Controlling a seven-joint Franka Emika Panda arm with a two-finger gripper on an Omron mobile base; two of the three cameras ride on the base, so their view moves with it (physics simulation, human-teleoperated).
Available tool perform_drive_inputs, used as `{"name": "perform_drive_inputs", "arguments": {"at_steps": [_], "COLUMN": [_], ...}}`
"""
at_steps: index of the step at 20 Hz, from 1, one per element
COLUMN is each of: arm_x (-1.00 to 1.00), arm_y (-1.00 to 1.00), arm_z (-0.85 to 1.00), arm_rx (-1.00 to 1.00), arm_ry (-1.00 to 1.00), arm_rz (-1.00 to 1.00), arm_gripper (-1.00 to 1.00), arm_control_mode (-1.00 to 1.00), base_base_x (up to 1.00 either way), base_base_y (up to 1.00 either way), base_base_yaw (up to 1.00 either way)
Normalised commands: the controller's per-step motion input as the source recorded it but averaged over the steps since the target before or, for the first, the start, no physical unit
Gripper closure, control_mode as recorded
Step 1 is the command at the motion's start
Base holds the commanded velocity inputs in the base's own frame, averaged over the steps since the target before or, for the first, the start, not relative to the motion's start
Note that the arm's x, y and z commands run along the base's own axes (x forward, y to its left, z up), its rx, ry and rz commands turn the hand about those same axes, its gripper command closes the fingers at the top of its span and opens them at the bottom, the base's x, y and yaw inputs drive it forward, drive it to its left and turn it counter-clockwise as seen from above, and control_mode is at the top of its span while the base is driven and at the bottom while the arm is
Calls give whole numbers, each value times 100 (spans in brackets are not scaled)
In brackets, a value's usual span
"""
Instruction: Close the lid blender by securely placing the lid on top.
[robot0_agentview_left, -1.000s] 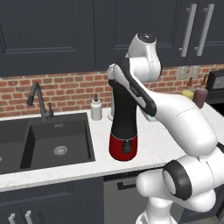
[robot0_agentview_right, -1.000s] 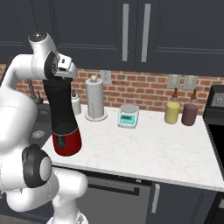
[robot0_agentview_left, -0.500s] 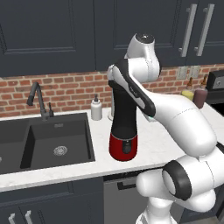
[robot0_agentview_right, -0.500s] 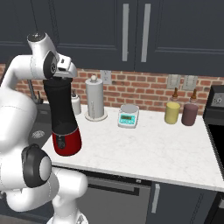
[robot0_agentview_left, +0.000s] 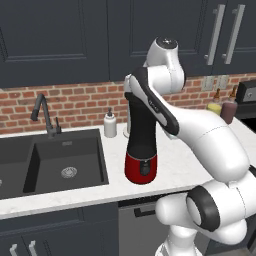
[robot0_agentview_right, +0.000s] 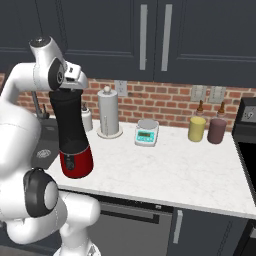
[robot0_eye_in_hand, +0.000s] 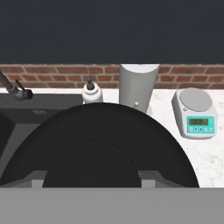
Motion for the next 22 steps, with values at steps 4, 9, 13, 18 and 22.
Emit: {"name": "perform_drive_inputs", "arguments": {"at_steps": [4,9,13,18,22], "arm_x": [-29,-13,0,0,0], "arm_y": [-10,-3,0,0,0], "arm_z": [-29,-36,-42,-51,-53], "arm_rx": [0,0,0,0,0], "arm_ry": [0,0,0,0,0], "arm_rz": [-1,-1,0,0,0], "arm_gripper": [100,100,100,100,100], "arm_control_mode": [-100,-100,-100,-100,-100], "base_base_x": [0,0,0,0,0], "base_base_y": [0,0,0,0,0], "base_base_yaw": [0,0,0,0,0]}}
